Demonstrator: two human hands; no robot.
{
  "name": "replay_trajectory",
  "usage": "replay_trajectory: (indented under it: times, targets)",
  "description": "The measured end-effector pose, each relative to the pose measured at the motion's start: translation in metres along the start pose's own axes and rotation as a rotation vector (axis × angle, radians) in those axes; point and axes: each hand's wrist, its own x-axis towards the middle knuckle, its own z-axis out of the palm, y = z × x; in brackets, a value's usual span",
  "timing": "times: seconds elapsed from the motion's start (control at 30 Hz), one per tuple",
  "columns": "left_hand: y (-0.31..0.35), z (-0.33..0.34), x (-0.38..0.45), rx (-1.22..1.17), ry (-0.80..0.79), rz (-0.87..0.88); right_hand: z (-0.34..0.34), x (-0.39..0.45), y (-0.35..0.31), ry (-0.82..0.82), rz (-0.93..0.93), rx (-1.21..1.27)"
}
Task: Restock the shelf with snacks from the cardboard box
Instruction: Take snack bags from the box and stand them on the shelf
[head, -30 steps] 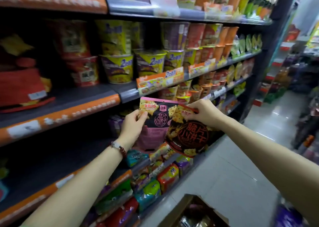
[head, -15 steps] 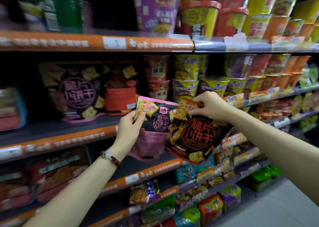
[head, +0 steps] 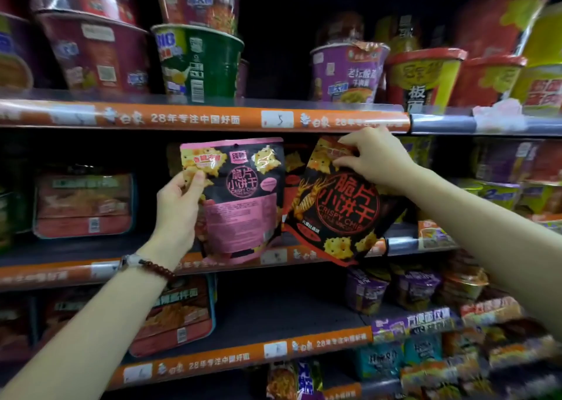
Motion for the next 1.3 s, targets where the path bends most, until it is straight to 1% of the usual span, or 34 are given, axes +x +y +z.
replay_trajectory:
  times: [0.17,0.23,0.33,0.4,0.5,0.6,0.67,0.8,0.87,0.93,1.07,1.17,1.23,1.3]
  targets:
    - [0.007,-0.029,0.016,0.112,0.091,0.061,0.015,0.022,-0.02,0.089,-0.064,-0.102]
    - [0.004,-0.036,0.015,0.157,0.106,0.085,0.029,0.025,-0.031,0.091,-0.094,-0.133]
    - [-0.001,-0.042,0.012,0.16,0.137,0.076,0.055,0.027,-0.047,0.049,-0.181,-0.184]
    - [-0.001,-0.043,0.011,0.175,0.126,0.08,0.065,0.03,-0.054,0.04,-0.24,-0.208]
    - [-0.001,-0.041,0.008,0.215,0.073,0.086,0.066,0.035,-0.058,0.018,-0.251,-0.215]
    - [-0.005,-0.04,0.007,0.196,0.042,0.079,0.062,0.037,-0.054,-0.008,-0.222,-0.175]
    - [-0.007,-0.04,0.008,0.189,0.039,0.075,0.06,0.037,-0.05,0.029,-0.217,-0.201]
    - [-0.01,-0.035,0.013,0.159,0.062,0.069,0.063,0.029,-0.042,0.224,-0.188,-0.266]
    - [-0.012,-0.034,0.014,0.156,0.065,0.065,0.065,0.024,-0.036,0.32,-0.128,-0.295]
    - [-0.013,-0.033,0.015,0.154,0.069,0.055,0.066,0.017,-0.03,0.369,-0.038,-0.33]
    - [-0.014,-0.028,0.016,0.144,0.087,0.044,0.067,0.008,-0.024,0.377,0.118,-0.393]
    - [-0.014,-0.027,0.016,0.135,0.104,0.036,0.068,0.005,-0.023,0.348,0.197,-0.371]
    - [-0.014,-0.027,0.016,0.129,0.108,0.035,0.069,0.005,-0.019,0.334,0.19,-0.315]
    - [-0.015,-0.027,0.016,0.128,0.116,0.035,0.067,0.006,-0.014,0.29,0.131,-0.175]
